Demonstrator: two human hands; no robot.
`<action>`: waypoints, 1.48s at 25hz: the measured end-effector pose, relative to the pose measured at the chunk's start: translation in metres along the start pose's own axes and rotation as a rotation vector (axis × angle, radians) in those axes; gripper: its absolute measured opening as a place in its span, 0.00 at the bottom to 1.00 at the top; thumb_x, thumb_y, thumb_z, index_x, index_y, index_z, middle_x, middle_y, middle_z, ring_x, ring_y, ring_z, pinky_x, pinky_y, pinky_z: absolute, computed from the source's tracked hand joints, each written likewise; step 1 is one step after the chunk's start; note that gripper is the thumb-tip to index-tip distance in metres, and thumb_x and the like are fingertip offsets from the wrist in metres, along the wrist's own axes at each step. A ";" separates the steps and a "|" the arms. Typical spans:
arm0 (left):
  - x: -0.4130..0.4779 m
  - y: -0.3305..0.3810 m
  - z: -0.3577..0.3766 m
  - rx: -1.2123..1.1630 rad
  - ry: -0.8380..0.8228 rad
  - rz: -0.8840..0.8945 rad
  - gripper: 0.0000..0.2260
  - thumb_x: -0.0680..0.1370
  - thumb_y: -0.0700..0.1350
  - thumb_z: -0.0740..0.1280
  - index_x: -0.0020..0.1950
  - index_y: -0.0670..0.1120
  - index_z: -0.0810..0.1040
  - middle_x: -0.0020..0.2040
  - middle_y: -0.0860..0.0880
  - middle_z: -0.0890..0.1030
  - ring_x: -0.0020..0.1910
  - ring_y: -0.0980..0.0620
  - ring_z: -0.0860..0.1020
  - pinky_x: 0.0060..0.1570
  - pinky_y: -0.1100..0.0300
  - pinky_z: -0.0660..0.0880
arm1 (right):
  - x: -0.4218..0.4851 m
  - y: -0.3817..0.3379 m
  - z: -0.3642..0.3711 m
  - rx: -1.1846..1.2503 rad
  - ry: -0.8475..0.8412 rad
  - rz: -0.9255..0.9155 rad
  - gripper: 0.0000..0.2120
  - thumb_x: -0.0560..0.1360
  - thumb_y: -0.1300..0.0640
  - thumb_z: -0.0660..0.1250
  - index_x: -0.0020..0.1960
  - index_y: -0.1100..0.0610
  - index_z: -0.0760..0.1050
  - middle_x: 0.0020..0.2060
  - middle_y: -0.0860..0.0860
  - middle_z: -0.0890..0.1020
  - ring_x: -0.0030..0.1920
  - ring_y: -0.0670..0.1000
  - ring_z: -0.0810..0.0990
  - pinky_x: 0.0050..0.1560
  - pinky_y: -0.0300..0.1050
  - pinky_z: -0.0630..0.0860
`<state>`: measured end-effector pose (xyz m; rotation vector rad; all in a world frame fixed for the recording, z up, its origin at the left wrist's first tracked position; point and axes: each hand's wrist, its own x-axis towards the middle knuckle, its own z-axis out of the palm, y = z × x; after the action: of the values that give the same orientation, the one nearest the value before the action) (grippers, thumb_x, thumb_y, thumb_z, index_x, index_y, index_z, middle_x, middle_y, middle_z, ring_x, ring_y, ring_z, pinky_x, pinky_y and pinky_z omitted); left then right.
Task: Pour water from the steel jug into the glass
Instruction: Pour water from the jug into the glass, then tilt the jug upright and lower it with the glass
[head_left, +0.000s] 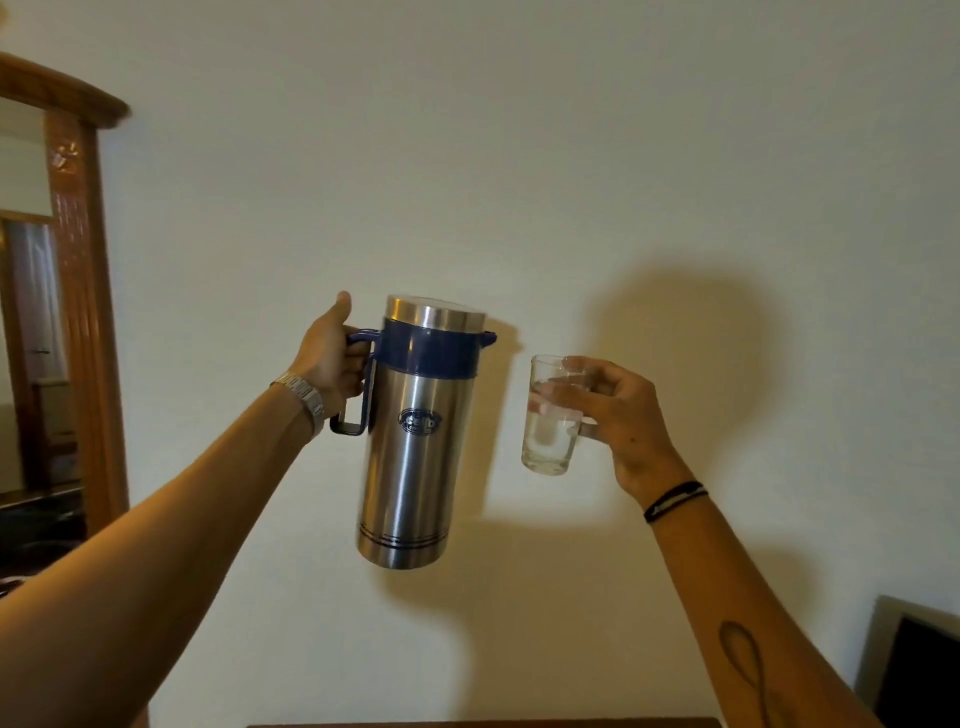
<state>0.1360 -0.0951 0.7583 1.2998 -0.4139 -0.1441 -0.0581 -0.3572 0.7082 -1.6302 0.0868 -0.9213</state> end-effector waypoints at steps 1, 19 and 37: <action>0.000 -0.001 -0.002 -0.053 0.012 -0.012 0.37 0.84 0.67 0.53 0.17 0.51 0.70 0.20 0.55 0.65 0.20 0.56 0.63 0.31 0.59 0.60 | 0.006 -0.006 -0.004 -0.006 0.002 0.000 0.26 0.66 0.58 0.87 0.62 0.57 0.84 0.54 0.56 0.92 0.51 0.58 0.92 0.50 0.52 0.87; -0.019 -0.088 -0.015 -0.209 0.061 -0.090 0.32 0.85 0.65 0.52 0.31 0.46 0.75 0.19 0.54 0.66 0.18 0.57 0.63 0.19 0.68 0.63 | -0.021 0.061 -0.035 -0.100 -0.030 0.086 0.27 0.66 0.59 0.87 0.63 0.52 0.85 0.55 0.51 0.91 0.54 0.51 0.91 0.47 0.45 0.86; -0.243 -0.622 -0.135 -0.040 0.517 -0.877 0.18 0.80 0.43 0.59 0.29 0.48 0.74 0.27 0.50 0.73 0.23 0.52 0.68 0.22 0.65 0.64 | -0.400 0.525 -0.049 -0.443 -0.080 0.907 0.37 0.66 0.68 0.86 0.69 0.56 0.74 0.62 0.51 0.82 0.62 0.55 0.83 0.59 0.39 0.81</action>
<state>0.0421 -0.0614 0.0841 1.3462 0.6172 -0.5293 -0.1421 -0.3431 0.0516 -1.7514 0.9460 -0.1294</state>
